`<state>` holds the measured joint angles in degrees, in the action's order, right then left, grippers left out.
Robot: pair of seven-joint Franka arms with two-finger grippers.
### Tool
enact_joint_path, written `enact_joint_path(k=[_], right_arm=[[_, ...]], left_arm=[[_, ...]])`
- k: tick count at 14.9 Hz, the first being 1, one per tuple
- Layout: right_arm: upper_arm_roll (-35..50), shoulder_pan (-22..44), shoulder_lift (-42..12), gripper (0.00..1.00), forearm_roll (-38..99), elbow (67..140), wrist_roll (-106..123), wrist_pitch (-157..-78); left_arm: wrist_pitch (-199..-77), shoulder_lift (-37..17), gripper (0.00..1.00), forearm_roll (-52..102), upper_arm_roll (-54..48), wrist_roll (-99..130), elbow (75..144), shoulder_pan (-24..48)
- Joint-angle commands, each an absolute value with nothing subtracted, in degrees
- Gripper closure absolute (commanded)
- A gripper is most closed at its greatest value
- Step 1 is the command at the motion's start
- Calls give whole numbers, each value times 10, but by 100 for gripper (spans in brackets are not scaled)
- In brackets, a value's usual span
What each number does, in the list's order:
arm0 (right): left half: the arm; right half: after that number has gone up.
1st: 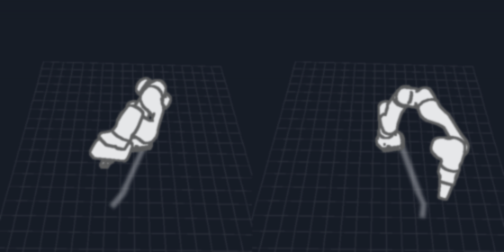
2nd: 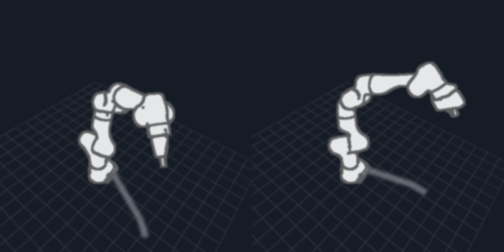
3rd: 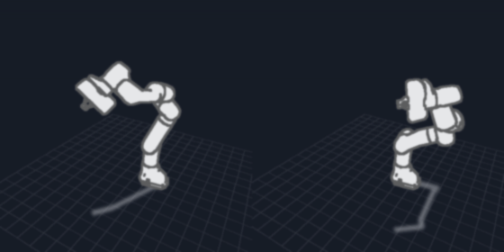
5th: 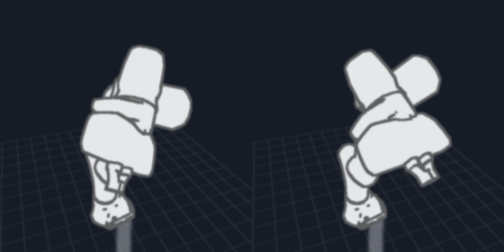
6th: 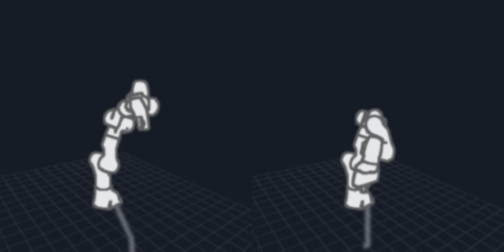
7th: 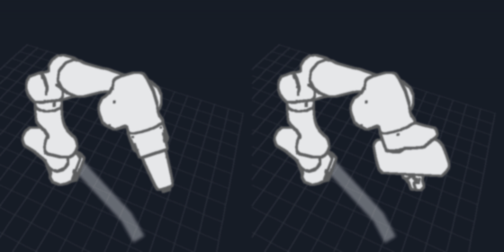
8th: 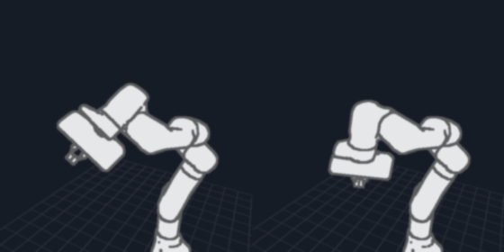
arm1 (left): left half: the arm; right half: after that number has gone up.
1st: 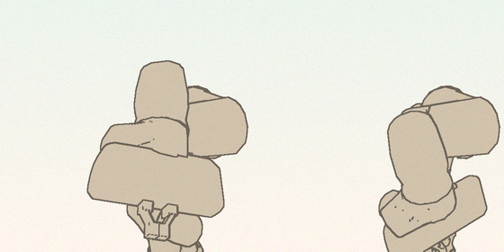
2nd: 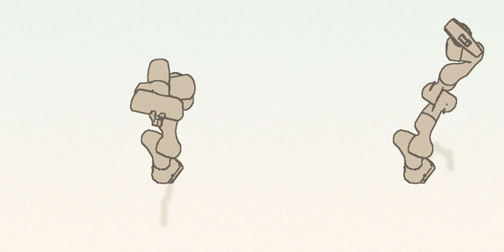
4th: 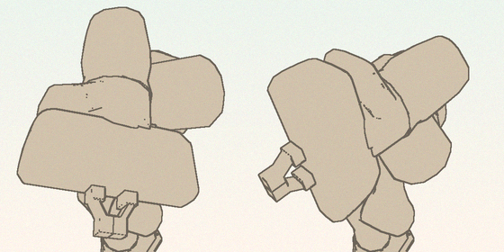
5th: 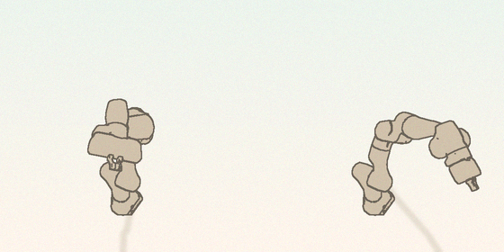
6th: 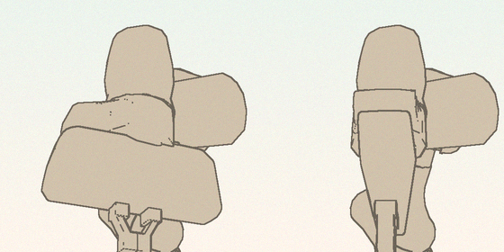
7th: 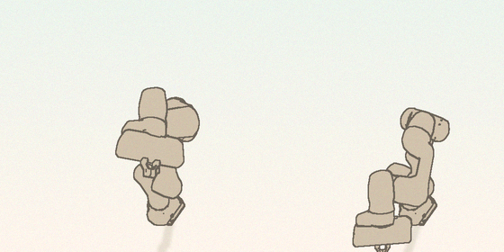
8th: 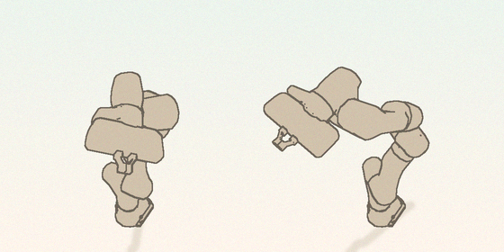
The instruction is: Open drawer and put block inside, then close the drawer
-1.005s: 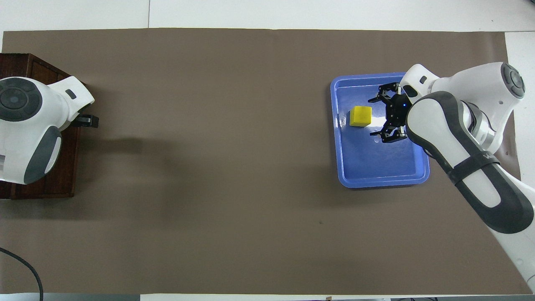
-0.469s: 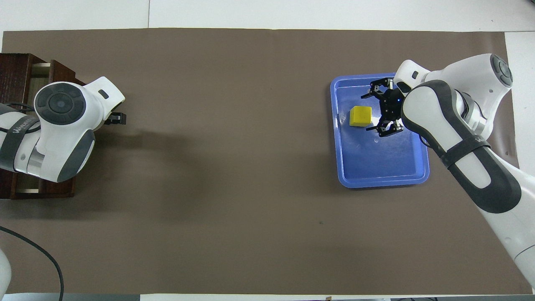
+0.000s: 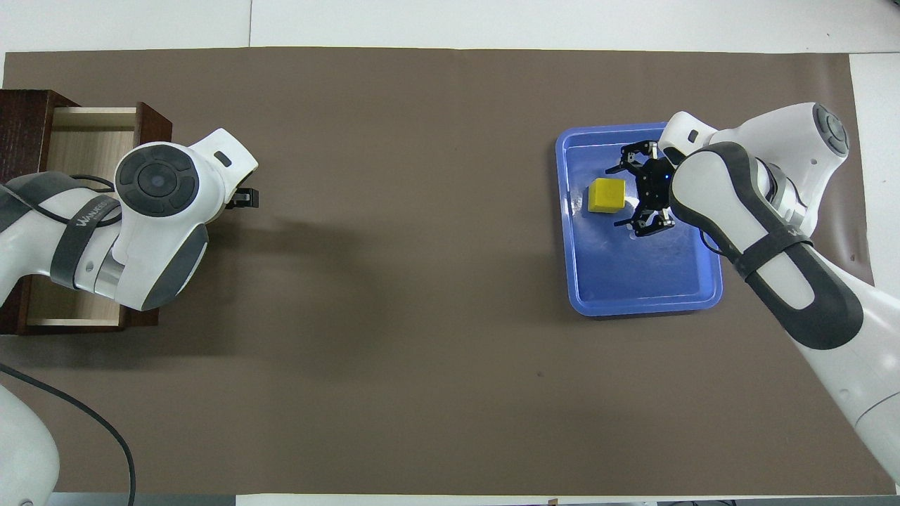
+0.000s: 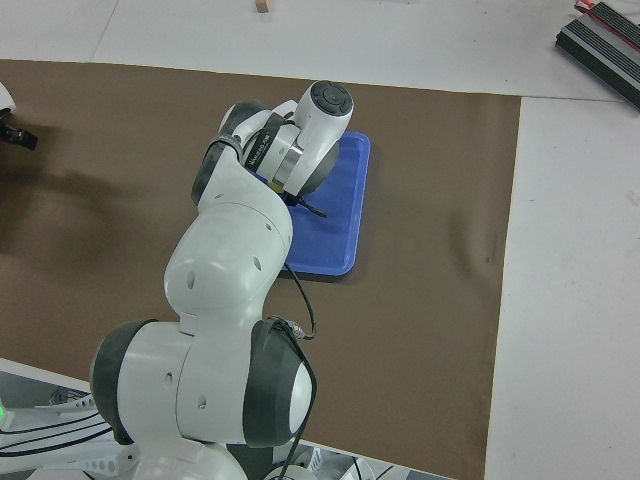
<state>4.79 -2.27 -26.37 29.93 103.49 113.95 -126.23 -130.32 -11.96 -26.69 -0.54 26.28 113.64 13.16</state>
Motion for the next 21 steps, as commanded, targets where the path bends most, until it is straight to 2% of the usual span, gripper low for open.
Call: enact_joint_path(k=[1, 3, 4, 7, 8, 14, 21], right_arm=[[54, -31, -262, 4, 317, 1039, 1158, -1267], [54, -31, -262, 21, 317, 1039, 1158, -1267], [54, -31, -262, 34, 317, 1039, 1158, -1267], [54, -32, -262, 95, 317, 1038, 1157, -1269], [54, -33, -262, 100, 317, 1037, 1155, -1269], [54, -36, -255, 100, 317, 1018, 1136, -1236], [51, 0, -154, 100, 306, 1008, 997, -1128]], left_arm=[[-1287, -127, 0, -239, -2, 280, 1124, 157], [-1280, -127, 0, -239, -2, 280, 1123, 156], [-1274, -127, 0, -239, -1, 280, 1121, 156], [-1188, -126, 0, -236, -2, 274, 1053, 151], [-1157, -126, 0, -217, -2, 273, 1023, 150], [-1013, -119, 0, -65, 6, 334, 890, 147], [-1013, -98, 0, 7, -1, 613, 895, 149]])
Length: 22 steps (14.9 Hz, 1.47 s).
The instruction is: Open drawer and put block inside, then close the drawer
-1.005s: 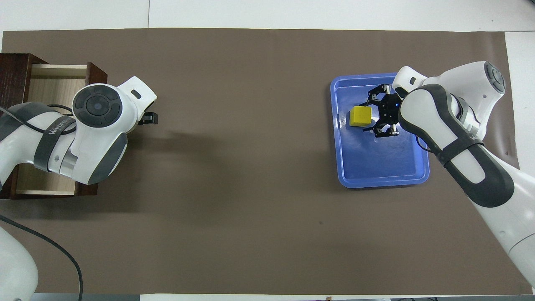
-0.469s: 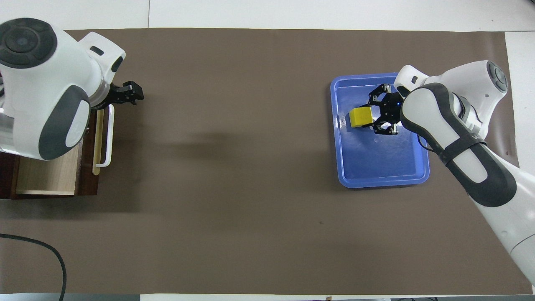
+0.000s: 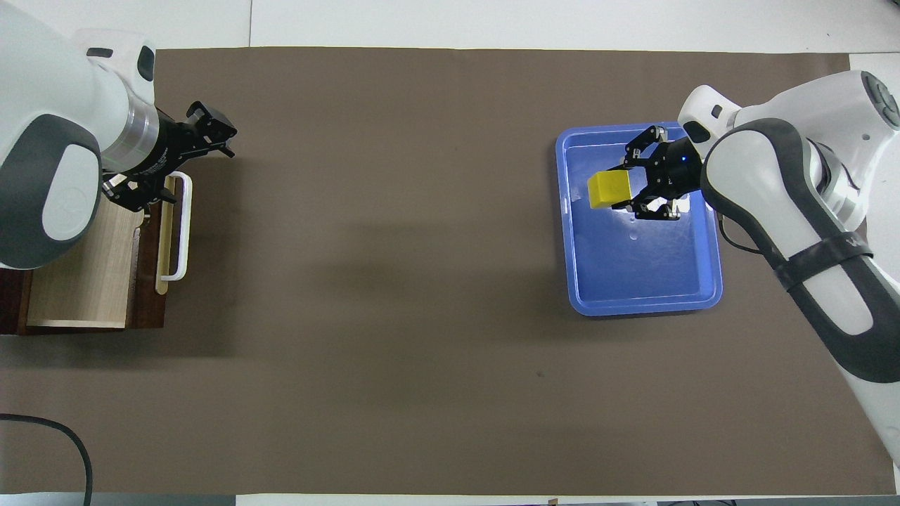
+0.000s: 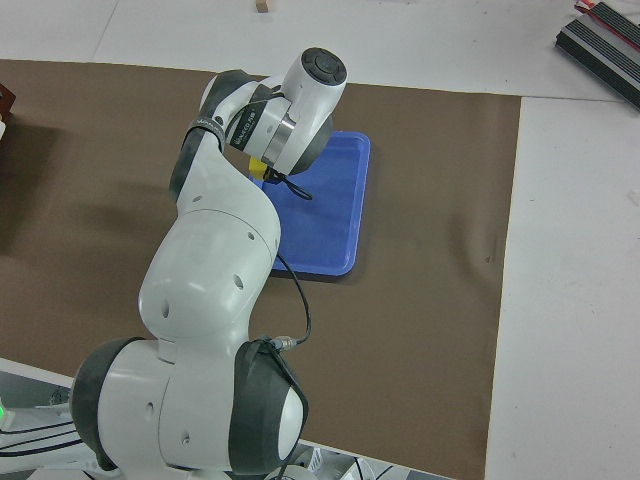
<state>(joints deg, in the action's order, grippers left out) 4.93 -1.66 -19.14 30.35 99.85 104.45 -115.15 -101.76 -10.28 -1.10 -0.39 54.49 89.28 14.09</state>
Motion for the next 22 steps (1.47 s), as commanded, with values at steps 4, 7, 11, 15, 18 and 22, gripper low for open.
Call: enact_joint_path(k=[4, 7, 11, 15, 18, 22], right_arm=[[52, 61, -127, 100, 305, 1004, 905, -1118], [51, 123, -128, 100, 305, 984, 811, -1128], [52, 194, -133, 100, 273, 974, 743, -1179], [52, 240, -133, 100, 262, 979, 722, -1207], [53, 250, -133, 100, 261, 988, 723, -1224], [53, 254, -132, 100, 261, 989, 727, -1230]], left_arm=[[-1027, -98, 0, 18, -1, 831, 895, 163], [-1011, -101, 0, 25, -1, 986, 892, 189], [-1008, -151, 0, 20, -1, 1147, 871, 255], [-1005, -149, 0, 20, -1, 1199, 877, 315], [-1003, -144, 0, 22, -1, 1222, 881, 335], [-1041, -124, 0, 26, -2, 1236, 926, 353]])
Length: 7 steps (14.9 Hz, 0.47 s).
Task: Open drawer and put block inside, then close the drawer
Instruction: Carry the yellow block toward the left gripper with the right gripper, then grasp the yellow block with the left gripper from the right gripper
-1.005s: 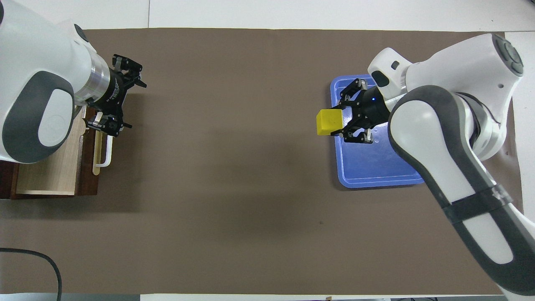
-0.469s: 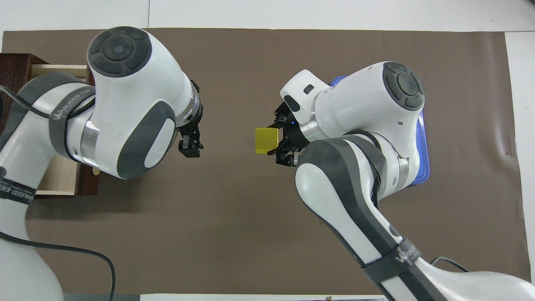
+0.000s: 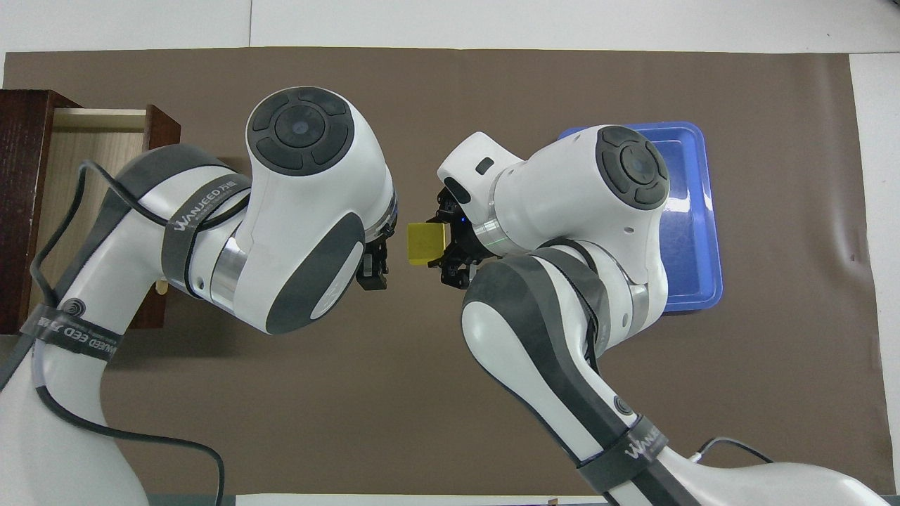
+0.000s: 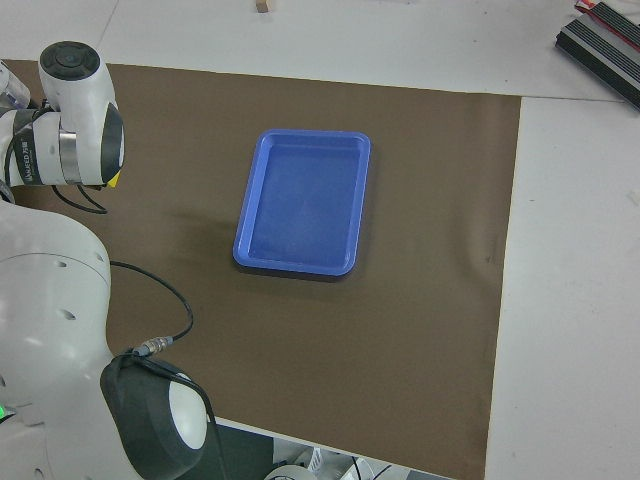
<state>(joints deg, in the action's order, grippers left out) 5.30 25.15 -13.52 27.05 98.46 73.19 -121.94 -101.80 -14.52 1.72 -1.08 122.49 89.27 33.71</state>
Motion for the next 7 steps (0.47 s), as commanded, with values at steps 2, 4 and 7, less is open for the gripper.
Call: enact_joint_path(k=[2, 4, 7], right_arm=[[54, 254, -132, 100, 260, 989, 729, -1231], [54, 257, -132, 100, 260, 989, 729, -1232], [54, 259, -132, 100, 261, 989, 729, -1232]], left_arm=[[-1068, -123, 0, 26, -2, 1253, 932, 360], [-1072, -123, 0, 26, -3, 1256, 932, 370], [-1072, -123, 0, 26, -3, 1258, 933, 380]])
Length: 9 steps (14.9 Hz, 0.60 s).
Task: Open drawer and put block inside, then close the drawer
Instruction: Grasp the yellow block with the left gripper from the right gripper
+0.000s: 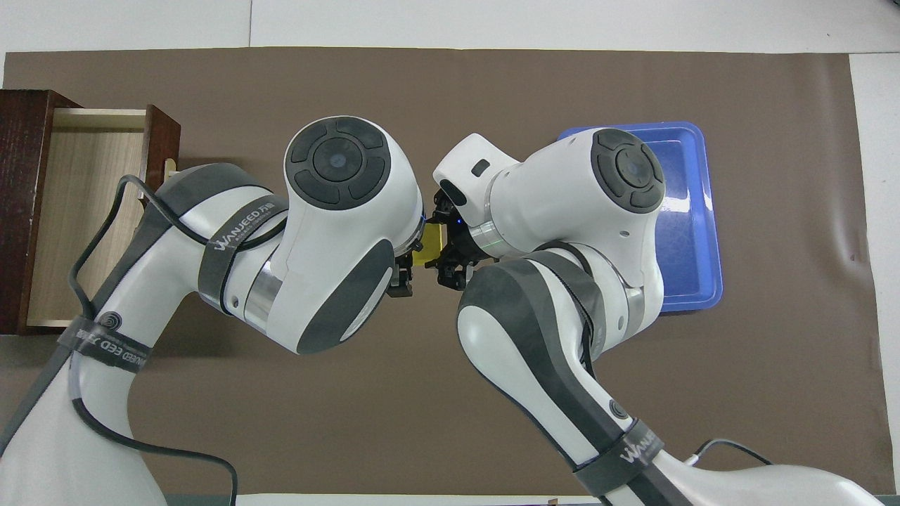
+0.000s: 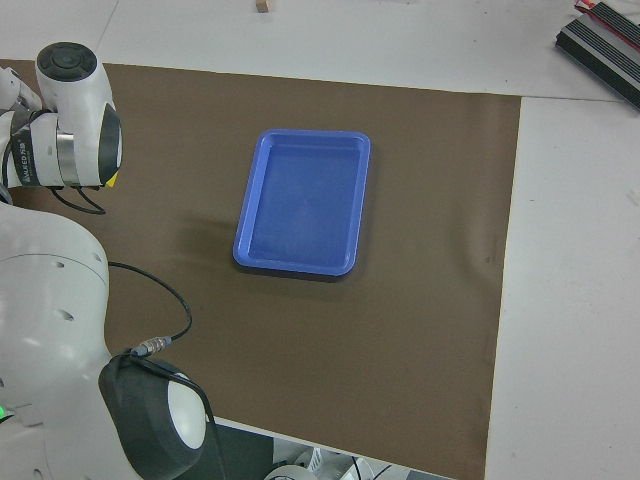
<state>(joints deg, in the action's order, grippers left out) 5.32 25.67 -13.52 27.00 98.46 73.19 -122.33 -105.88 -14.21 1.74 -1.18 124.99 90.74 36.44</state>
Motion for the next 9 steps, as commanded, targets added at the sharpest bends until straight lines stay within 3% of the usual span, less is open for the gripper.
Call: enact_joint_path(k=[1, 2, 3, 4, 7, 9], right_arm=[[54, 259, -132, 100, 261, 989, 729, -1232], [54, 258, -133, 100, 261, 989, 729, -1232], [54, 258, -133, 100, 261, 989, 729, -1232], [54, 258, -133, 100, 262, 989, 729, -1232], [54, 257, -133, 100, 262, 989, 730, -1232], [54, 255, -133, 100, 262, 989, 733, -1231]], left_arm=[[-1072, -122, 0, 27, -3, 1259, 933, 381], [-1072, -121, 12, 26, -3, 1264, 937, 381], [-1072, -119, 37, 26, -3, 1265, 941, 381], [-1072, -118, 55, 26, -3, 1264, 944, 381], [-1072, -116, 100, 26, -3, 1263, 947, 380], [-1072, -115, 100, 26, -3, 1263, 947, 380]])
